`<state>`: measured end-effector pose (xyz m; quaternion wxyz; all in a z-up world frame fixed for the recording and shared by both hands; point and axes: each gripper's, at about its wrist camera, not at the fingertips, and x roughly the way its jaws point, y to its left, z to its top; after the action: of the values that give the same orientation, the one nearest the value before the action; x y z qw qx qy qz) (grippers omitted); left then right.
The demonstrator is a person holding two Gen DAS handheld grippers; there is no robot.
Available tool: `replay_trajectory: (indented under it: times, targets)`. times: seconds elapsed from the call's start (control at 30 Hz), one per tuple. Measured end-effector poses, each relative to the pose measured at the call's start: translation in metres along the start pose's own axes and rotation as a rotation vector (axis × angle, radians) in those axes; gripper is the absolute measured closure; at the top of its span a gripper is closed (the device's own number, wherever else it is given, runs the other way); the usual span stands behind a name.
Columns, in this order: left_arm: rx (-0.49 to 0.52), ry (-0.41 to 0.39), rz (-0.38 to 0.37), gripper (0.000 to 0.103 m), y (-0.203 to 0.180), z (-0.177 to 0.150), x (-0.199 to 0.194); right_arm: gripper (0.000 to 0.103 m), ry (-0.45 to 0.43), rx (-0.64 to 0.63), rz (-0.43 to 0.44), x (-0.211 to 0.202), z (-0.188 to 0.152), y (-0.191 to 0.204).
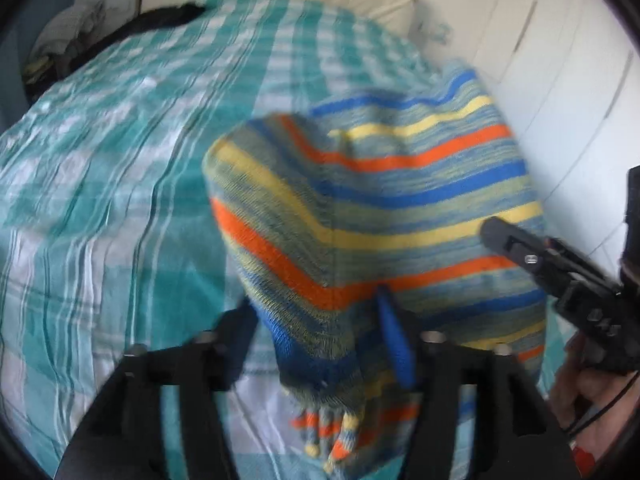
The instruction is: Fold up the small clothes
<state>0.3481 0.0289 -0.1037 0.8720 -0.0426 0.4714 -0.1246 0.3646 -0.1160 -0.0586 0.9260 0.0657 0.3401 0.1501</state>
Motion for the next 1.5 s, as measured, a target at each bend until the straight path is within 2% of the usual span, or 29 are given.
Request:
replay_trajectory:
  times: [0.03, 0.07, 0.1, 0.13, 0.2, 0.27, 0.33, 0.4, 0.47, 0.6, 0.73, 0.9, 0.97, 1.07, 1.17, 1.3, 1.4, 1.5]
  targets:
    - [-0.016, 0.036, 0.042, 0.034, 0.007, -0.011, 0.01, 0.026, 0.09, 0.036, -0.029, 0.016, -0.009, -0.013]
    - [-0.018, 0.069, 0.078, 0.044, 0.015, -0.03, 0.016, 0.005, 0.143, 0.051, -0.07, 0.021, -0.016, -0.022]
    - [-0.007, 0.077, 0.089, 0.046, 0.019, -0.046, 0.014, 0.005, 0.192, 0.061, -0.126, 0.022, -0.035, -0.034]
    - [0.007, 0.067, 0.097, 0.045, 0.022, -0.06, 0.007, 0.005, 0.204, 0.053, -0.152, 0.014, -0.05, -0.039]
    - [0.046, 0.021, 0.152, 0.032, 0.019, -0.083, -0.021, 0.005, 0.226, 0.017, -0.191, -0.004, -0.075, -0.043]
    - [0.089, -0.054, 0.225, 0.011, 0.008, -0.1, -0.059, 0.005, 0.259, -0.017, -0.219, -0.028, -0.101, -0.041]
    - [0.114, -0.134, 0.264, 0.003, -0.005, -0.105, -0.094, 0.005, 0.274, -0.026, -0.209, -0.058, -0.117, -0.036]
    - [0.117, -0.184, 0.291, 0.003, -0.015, -0.108, -0.123, 0.005, 0.265, -0.025, -0.198, -0.083, -0.121, -0.036]
    - [0.102, -0.211, 0.285, 0.003, -0.021, -0.111, -0.146, 0.004, 0.244, -0.024, -0.19, -0.112, -0.122, -0.03]
    - [0.089, -0.239, 0.277, 0.003, -0.037, -0.116, -0.18, 0.004, 0.22, -0.04, -0.182, -0.153, -0.12, -0.008]
    - [0.108, -0.244, 0.336, 0.002, -0.058, -0.129, -0.204, 0.004, 0.199, -0.097, -0.164, -0.184, -0.112, 0.019]
    - [0.088, -0.232, 0.351, 0.002, -0.069, -0.143, -0.22, 0.004, 0.183, -0.141, -0.144, -0.216, -0.107, 0.045]
    - [0.067, -0.213, 0.362, 0.002, -0.073, -0.149, -0.226, 0.0, 0.169, -0.155, -0.151, -0.228, -0.105, 0.053]
    - [0.043, -0.134, 0.359, 0.002, -0.078, -0.157, -0.232, 0.0, 0.164, -0.166, -0.177, -0.244, -0.106, 0.063]
    - [0.031, -0.082, 0.325, 0.002, -0.084, -0.172, -0.241, 0.0, 0.179, -0.113, -0.196, -0.261, -0.116, 0.072]
    - [0.046, -0.11, 0.325, 0.002, -0.098, -0.194, -0.265, 0.0, 0.225, -0.011, -0.163, -0.287, -0.137, 0.083]
    - [0.096, -0.135, 0.323, 0.002, -0.112, -0.196, -0.278, 0.0, 0.238, -0.03, -0.188, -0.3, -0.143, 0.096]
    - [0.101, -0.161, 0.312, 0.002, -0.115, -0.188, -0.287, 0.0, 0.207, -0.047, -0.237, -0.308, -0.135, 0.102]
